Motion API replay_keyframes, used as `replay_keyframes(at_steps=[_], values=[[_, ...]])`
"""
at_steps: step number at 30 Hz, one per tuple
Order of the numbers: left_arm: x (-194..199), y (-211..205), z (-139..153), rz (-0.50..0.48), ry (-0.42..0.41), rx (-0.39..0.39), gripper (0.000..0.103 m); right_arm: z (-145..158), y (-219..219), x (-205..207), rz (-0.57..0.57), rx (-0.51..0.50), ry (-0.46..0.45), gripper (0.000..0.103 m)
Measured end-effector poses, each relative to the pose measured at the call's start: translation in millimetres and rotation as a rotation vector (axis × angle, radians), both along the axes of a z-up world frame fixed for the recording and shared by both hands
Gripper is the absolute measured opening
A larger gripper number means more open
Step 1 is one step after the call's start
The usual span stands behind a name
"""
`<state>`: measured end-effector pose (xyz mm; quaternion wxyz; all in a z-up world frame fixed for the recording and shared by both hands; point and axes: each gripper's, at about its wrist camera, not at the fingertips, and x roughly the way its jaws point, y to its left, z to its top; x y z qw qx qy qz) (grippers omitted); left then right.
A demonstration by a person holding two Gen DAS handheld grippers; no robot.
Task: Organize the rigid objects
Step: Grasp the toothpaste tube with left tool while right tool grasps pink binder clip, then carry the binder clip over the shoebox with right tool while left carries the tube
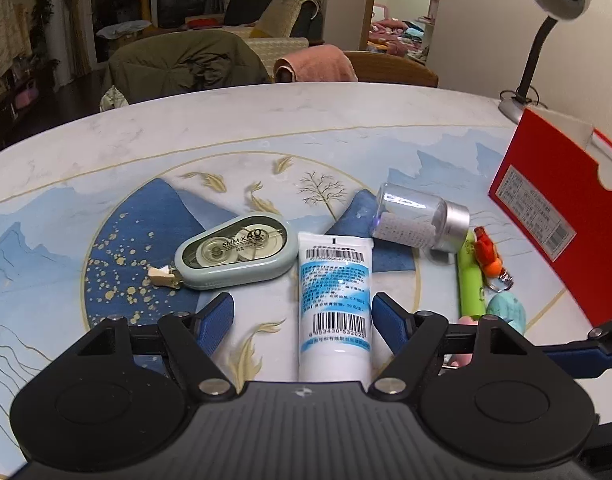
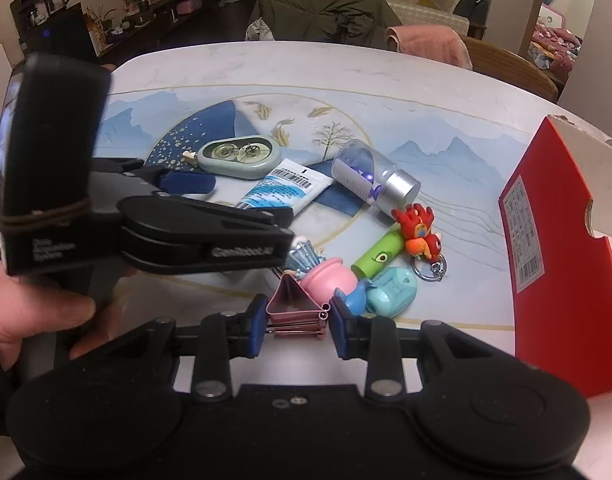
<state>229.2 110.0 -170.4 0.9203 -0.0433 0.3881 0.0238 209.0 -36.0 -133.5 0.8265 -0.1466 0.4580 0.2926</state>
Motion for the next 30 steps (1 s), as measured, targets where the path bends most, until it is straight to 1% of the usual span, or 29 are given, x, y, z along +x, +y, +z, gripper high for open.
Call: replay_keyframes(at_steps=[5, 7, 8, 9, 10, 12, 14, 17, 20, 24, 27, 30], values=[[4.8, -10.4, -5.7, -0.031, 0.016, 0.045, 0.077, -0.4, 2.7, -3.1, 0.010, -0.016, -0.010, 0.031], [5.4, -13.5, -7.3, -0.033, 0.011, 0.060, 0.074, -1.4, 3.7, -3.7, 0.013, -0.025, -0.009, 0.031], [5.3, -14.4, -7.0, -0.034, 0.008, 0.062, 0.068, -1.9, 3.9, -3.7, 0.014, -0.028, -0.008, 0.031], [4.8, -15.3, -6.3, -0.038, 0.004, 0.062, 0.059, -2.3, 3.8, -3.6, 0.013, -0.030, -0.007, 0.031], [4.4, -16.2, -5.6, -0.047, 0.001, 0.060, 0.055, -2.7, 3.7, -3.9, 0.013, -0.029, -0.006, 0.031], [3.6, -19.5, -4.2, -0.066, 0.001, 0.061, 0.041, -3.4, 3.8, -4.5, 0.014, -0.029, -0.009, 0.030], [2.6, -23.2, -3.3, -0.071, 0.003, 0.078, 0.040, -3.6, 3.5, -4.4, 0.015, -0.027, -0.007, 0.030], [1.1, -22.8, -1.9, -0.065, 0.010, 0.071, 0.040, -2.8, 1.6, -4.9, 0.017, -0.020, -0.003, 0.030], [-2.9, -20.2, 3.3, -0.053, 0.002, 0.052, 0.040, 1.1, -2.3, -5.7, 0.016, -0.011, -0.005, 0.030], [-10.7, -17.0, 11.3, -0.034, 0.002, 0.024, 0.040, 6.8, -11.7, -6.8, 0.011, 0.010, 0.018, 0.030], [-18.8, -13.1, 19.1, -0.010, 0.002, -0.015, 0.040, 14.4, -21.1, -10.0, 0.009, 0.029, 0.029, 0.030], [-27.2, -11.8, 27.4, 0.004, -0.001, -0.034, 0.040, 23.6, -32.8, -13.9, 0.006, 0.049, 0.030, 0.030]])
